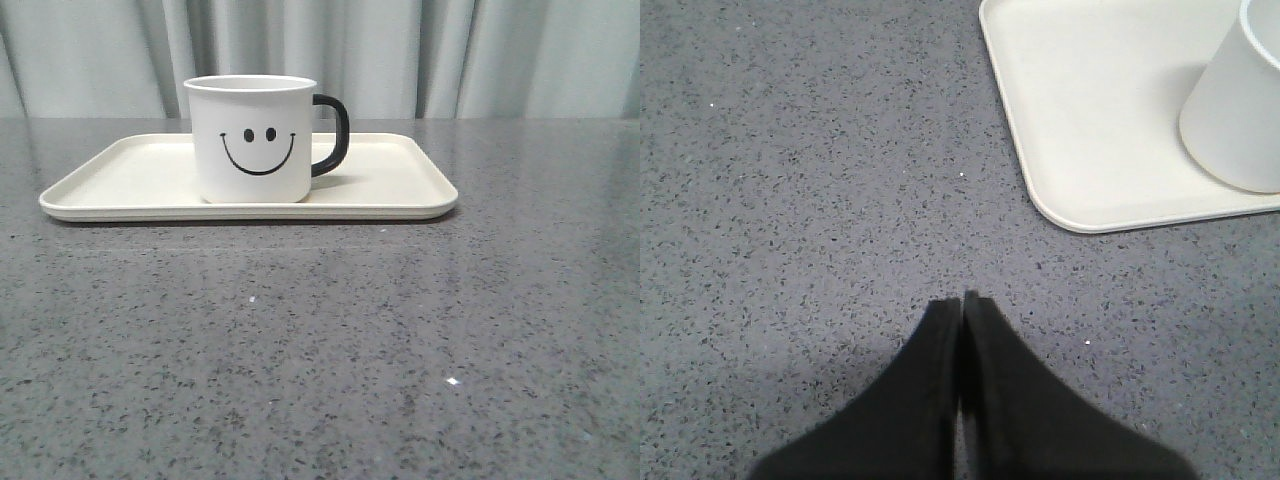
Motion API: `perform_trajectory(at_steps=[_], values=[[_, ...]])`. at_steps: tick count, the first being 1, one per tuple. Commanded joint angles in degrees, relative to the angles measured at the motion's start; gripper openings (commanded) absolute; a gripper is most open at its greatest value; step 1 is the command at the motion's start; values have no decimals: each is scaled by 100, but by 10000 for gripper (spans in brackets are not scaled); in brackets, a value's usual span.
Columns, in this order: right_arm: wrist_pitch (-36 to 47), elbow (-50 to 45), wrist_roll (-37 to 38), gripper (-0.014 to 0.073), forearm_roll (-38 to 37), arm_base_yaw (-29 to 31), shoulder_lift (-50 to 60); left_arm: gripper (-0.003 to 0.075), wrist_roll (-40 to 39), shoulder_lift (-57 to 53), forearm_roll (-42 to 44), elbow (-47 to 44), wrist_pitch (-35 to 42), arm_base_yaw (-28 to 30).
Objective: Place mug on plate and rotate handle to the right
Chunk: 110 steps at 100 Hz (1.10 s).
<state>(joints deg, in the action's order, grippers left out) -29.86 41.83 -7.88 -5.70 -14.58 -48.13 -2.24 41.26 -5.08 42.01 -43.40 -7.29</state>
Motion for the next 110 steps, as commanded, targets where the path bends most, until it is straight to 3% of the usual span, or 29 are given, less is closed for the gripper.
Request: perform_trajectory(at_steps=[1,22,41,60,82,110], values=[[364,158,-3,-66,-13,42,60,-20,-8,-21,-30,146,388,18],[364,158,-3,-66,-13,42,53,-20,-8,-287,195,-131,940,18],[364,158,-3,-66,-13,42,53,-20,-8,-1107,195,-1052,2819,18],[364,158,-3,-66,-13,42,53,-20,-8,-2123,272,-2248,3937,57],[364,158,-3,-66,-13,42,53,-20,-8,-3211,333,-3311,4027,476],[364,158,-3,-66,-13,42,53,-20,-8,-4024,418,-3979,4027,775]])
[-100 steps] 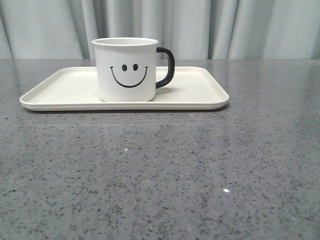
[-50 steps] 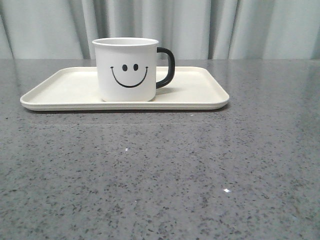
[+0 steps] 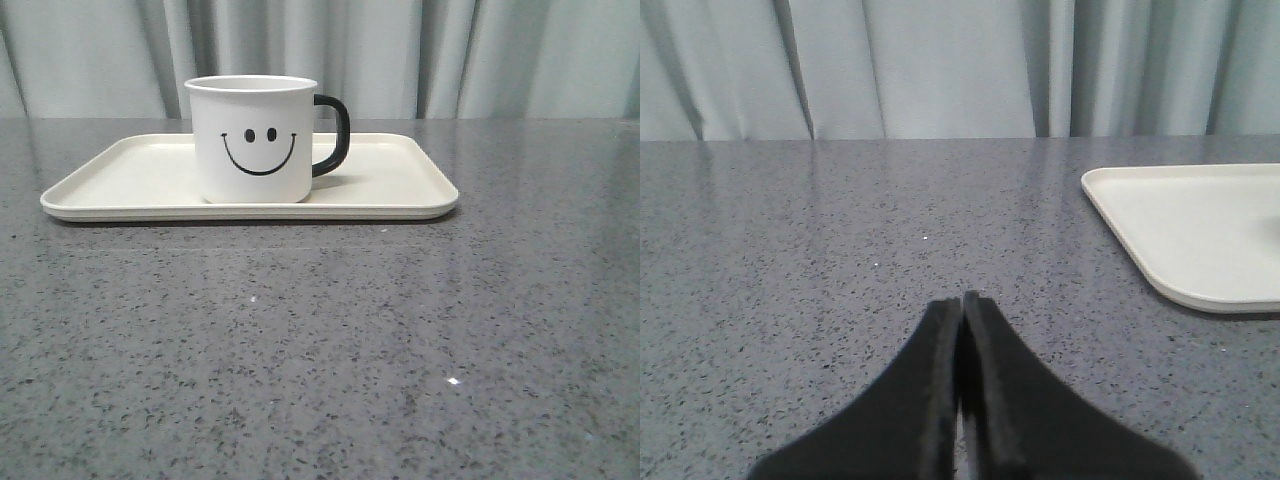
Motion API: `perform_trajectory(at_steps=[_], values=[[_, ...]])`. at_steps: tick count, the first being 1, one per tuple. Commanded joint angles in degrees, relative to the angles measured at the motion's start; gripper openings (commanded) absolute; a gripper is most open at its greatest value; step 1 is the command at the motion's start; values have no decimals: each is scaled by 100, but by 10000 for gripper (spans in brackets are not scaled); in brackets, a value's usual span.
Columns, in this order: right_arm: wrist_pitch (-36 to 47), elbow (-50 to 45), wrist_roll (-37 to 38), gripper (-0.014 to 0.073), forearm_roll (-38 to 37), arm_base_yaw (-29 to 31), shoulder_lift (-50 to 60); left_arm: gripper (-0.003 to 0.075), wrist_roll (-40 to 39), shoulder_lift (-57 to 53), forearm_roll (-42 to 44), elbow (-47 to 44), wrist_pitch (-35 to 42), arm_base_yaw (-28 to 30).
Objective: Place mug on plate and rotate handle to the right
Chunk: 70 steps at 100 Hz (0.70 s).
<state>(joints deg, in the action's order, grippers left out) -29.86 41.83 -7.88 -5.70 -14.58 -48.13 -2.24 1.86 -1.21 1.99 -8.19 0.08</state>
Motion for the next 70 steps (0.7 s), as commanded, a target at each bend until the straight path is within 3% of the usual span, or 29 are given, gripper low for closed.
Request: perform_trajectory(at_steps=[1,70], values=[[364,158,-3,-66,-13,42,53,-20,-8,-111,30,11,507,38],[369,158,-3,-66,-13,42,54,-20,-8,-376,183,-256,418,38]])
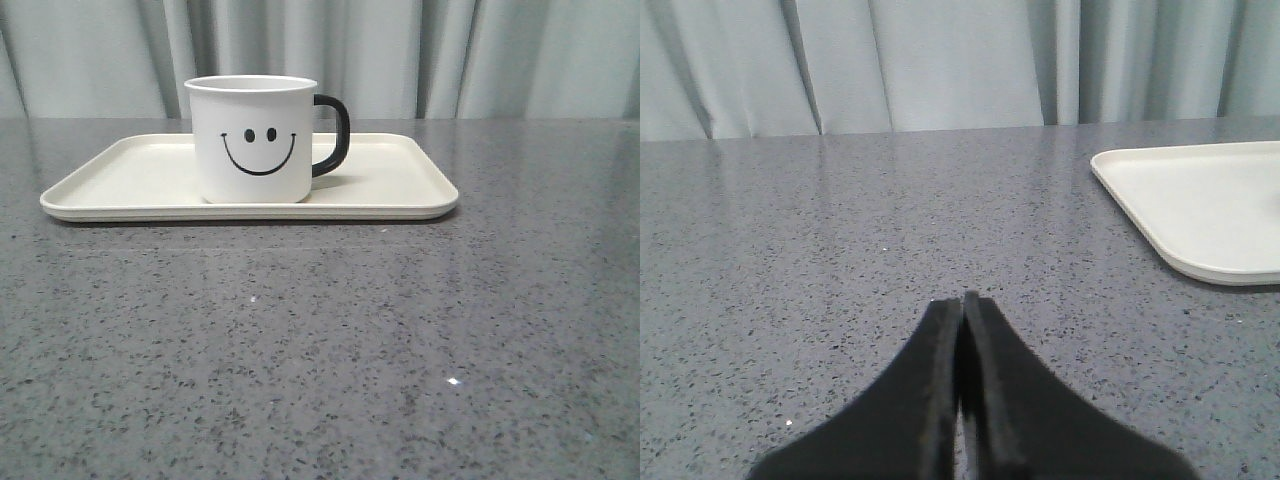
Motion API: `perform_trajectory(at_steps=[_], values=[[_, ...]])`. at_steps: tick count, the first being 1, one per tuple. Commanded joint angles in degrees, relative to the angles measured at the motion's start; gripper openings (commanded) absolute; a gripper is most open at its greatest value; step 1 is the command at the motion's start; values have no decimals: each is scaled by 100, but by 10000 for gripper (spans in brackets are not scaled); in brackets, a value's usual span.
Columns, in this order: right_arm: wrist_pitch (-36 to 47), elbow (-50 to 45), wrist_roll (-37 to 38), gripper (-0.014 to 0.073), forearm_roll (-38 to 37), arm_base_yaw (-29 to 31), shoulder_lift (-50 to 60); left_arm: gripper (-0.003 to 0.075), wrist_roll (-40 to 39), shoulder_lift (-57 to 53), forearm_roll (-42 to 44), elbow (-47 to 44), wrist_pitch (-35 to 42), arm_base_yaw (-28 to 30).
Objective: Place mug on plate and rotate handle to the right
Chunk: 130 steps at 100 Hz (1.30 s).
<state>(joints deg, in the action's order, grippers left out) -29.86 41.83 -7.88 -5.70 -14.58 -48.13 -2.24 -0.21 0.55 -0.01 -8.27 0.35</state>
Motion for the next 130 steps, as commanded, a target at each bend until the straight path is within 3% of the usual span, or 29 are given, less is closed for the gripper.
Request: perform_trajectory(at_steps=[1,90,130], values=[[369,158,-3,-66,-13,42,54,-20,-8,-169,7,-55,426,11],[392,92,-8,-66,-127,42,242,-20,-8,-169,7,-55,426,11],[2202,-1730,26,-66,162,192,2284,-20,-8,-169,7,-55,426,11]])
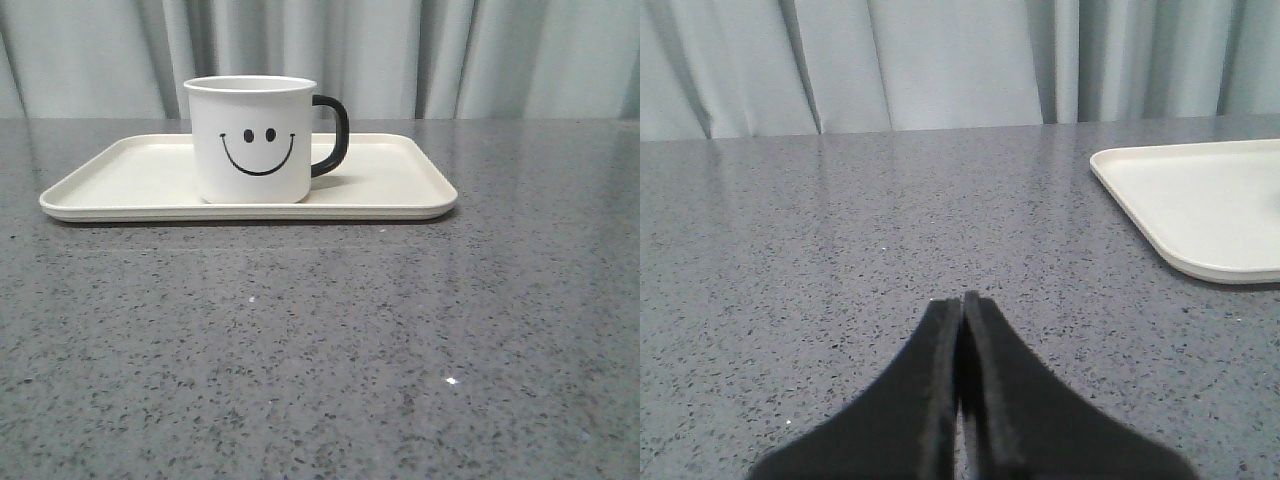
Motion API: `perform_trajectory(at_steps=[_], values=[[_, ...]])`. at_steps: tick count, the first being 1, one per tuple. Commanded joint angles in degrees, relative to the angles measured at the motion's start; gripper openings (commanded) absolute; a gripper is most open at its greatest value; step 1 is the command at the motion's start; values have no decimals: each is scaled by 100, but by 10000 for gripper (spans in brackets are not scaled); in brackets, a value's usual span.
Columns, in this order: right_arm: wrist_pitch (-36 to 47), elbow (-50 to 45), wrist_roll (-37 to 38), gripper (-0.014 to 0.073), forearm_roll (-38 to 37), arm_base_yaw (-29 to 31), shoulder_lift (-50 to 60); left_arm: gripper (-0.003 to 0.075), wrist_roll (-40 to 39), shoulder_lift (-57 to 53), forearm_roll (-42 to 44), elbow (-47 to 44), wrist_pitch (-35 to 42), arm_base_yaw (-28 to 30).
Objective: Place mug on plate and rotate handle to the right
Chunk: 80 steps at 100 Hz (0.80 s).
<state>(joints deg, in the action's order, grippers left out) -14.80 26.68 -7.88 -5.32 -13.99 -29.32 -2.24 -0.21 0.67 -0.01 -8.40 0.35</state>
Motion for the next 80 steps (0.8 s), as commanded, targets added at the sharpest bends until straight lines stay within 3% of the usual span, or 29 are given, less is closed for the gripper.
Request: perform_trajectory(at_steps=[1,23,45,80], values=[[698,-250,40,-66,142,164,492,-20,-8,-169,-5,-55,439,11],[704,-1266,572,-66,177,564,1780,-20,-8,-169,-5,-55,439,11],[743,-1902,788,-66,248,584,2745,-20,-8,-169,-5,-55,439,11],[1277,-2598,788,-66,387,584,3109,-20,-8,-169,-5,-55,439,11]])
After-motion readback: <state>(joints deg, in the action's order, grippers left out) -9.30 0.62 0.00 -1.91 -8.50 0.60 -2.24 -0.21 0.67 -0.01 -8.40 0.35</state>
